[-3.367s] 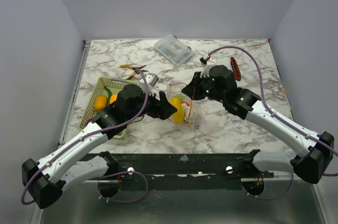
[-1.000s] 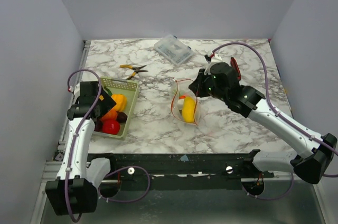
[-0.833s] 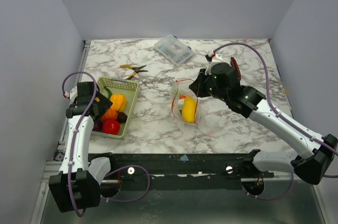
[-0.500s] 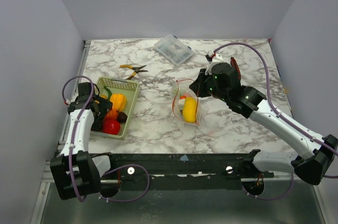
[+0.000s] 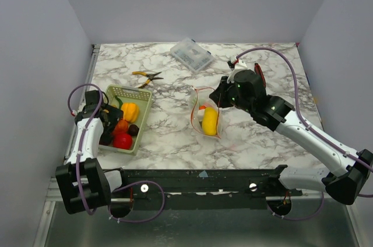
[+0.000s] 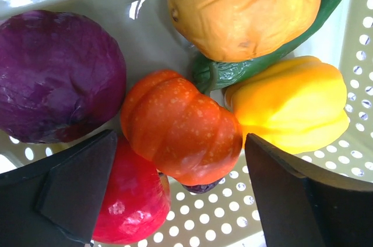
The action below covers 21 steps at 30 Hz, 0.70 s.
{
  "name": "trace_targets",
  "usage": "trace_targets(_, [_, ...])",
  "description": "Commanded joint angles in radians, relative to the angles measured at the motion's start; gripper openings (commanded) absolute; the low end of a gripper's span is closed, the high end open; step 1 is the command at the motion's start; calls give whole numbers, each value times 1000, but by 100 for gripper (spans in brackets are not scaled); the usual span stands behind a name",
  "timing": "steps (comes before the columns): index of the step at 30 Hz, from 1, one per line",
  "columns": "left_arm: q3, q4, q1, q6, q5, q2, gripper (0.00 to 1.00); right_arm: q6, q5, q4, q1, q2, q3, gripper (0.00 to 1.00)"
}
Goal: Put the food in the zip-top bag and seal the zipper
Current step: Pick up the fake vegetable from the bin.
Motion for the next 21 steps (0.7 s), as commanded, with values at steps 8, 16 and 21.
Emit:
trace_targets(8, [-21, 66, 9, 47, 10, 39, 85, -9, -27, 37, -6, -6, -19, 0])
trace_targets(16, [-21, 51, 9, 50, -5, -31, 48, -8, -33, 40, -6, -3, -19, 0])
trace_targets(21, [-8, 14, 10, 55, -9, -102, 39, -6, -40, 41, -5, 6, -14, 0])
